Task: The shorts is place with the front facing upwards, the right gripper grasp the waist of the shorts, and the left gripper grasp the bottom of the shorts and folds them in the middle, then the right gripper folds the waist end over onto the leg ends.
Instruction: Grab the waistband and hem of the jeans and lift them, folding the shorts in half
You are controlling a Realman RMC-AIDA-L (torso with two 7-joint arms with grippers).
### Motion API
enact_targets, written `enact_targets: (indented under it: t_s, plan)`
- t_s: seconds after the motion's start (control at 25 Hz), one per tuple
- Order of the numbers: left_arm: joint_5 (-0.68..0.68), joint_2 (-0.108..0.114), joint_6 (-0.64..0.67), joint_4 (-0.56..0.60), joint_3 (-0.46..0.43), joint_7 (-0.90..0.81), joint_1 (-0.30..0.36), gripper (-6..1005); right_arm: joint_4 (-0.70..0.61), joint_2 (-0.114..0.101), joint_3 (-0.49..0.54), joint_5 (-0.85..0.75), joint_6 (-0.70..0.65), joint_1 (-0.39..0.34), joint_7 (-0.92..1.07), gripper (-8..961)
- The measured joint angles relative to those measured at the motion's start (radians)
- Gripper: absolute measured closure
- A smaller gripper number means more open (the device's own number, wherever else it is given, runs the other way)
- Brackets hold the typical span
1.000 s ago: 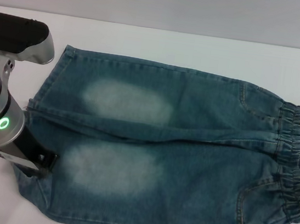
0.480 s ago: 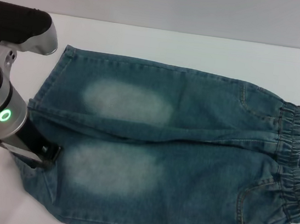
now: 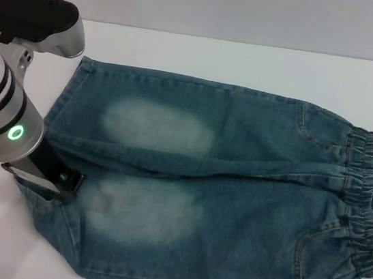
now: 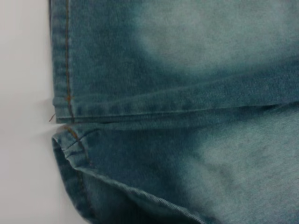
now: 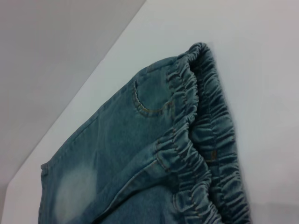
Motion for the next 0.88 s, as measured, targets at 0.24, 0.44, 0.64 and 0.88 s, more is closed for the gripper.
enact_targets:
  t_s: [0.24,0.44,0.64,0.88]
  plan:
    - [0.000,0.000,0.000,0.000,0.006,0.001,-0.016,974,0.015,-0.001,-0.007,0.003,0.003,0.000,-0.011,388]
    - [0.000,-0.001,0.000,-0.001,0.008,0.002,-0.018,973,0.052,-0.002,-0.007,0.004,0.001,0.011,-0.032,397]
    - [0.000,-0.002,0.000,0.000,0.010,0.004,-0.020,972,0.105,-0.004,-0.008,0.004,-0.001,0.047,-0.053,406]
    - [0.000,-0.002,0.000,0.000,0.011,0.004,-0.021,971,0.131,-0.005,-0.011,-0.001,-0.003,0.074,-0.064,417]
